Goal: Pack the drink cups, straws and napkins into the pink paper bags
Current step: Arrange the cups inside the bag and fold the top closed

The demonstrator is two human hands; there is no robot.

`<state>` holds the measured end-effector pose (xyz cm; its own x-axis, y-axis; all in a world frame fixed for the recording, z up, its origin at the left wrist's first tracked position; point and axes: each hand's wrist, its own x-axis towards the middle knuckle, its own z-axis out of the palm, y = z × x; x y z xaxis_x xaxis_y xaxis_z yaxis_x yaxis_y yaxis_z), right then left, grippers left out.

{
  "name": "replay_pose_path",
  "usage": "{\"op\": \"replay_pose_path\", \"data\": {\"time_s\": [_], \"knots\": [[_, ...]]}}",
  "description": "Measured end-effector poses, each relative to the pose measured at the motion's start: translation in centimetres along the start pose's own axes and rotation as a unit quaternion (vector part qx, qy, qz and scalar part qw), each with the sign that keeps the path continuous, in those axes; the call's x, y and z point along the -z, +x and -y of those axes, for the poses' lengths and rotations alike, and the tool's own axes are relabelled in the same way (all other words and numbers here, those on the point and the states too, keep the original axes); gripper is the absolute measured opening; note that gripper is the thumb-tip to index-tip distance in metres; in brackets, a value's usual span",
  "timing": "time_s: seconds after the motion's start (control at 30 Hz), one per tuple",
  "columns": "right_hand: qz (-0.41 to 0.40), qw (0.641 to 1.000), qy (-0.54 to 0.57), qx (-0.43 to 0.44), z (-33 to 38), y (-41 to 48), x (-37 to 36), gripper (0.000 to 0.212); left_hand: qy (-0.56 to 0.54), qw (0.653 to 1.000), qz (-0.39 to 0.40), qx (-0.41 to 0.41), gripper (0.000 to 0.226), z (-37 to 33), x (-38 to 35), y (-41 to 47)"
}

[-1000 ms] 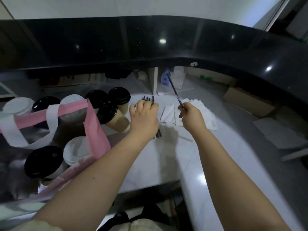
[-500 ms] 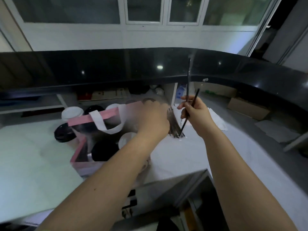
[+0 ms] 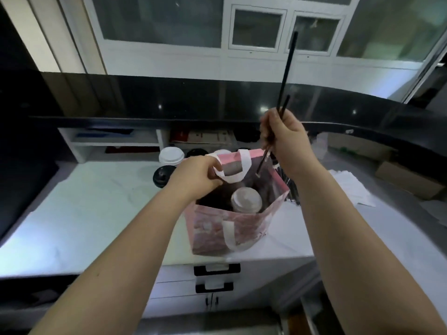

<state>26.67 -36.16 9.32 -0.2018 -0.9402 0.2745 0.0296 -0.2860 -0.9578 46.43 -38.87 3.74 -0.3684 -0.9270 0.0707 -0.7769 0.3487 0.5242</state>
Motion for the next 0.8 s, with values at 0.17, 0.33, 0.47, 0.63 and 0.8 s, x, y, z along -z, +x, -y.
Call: {"op": "replay_pose_path", "data": {"time_s": [0.17, 0.33, 0.47, 0.63, 0.8], "knots": [[0.134, 0.989, -0.058, -0.020, -3.3, -0.3, -1.4, 0.024, 0.052, 0.998, -0.004, -0.030, 0.066, 1.7, -0.6, 0.6], [0.243, 0.956, -0.149, -0.069, -5.7, 0.4, 0.5, 0.019, 0.020, 0.998, 0.035, -0.050, 0.103, 2.3, -0.5, 1.3], [0.272, 0.894, -0.333, -0.129, -6.5, 1.3, 0.9, 0.016, -0.030, 0.999, 0.040, -0.021, 0.118, 2.7, -0.1, 1.8], [0.287, 0.751, -0.587, -0.100, -8.7, 3.1, -0.2, 0.024, -0.062, 0.997, 0.036, -0.002, 0.124, 3.1, 0.1, 2.1], [0.312, 0.648, -0.689, -0.092, -10.6, 4.4, -0.9, 0.038, -0.077, 0.997, -0.006, -0.003, 0.118, 3.1, -0.4, 1.5]]}}
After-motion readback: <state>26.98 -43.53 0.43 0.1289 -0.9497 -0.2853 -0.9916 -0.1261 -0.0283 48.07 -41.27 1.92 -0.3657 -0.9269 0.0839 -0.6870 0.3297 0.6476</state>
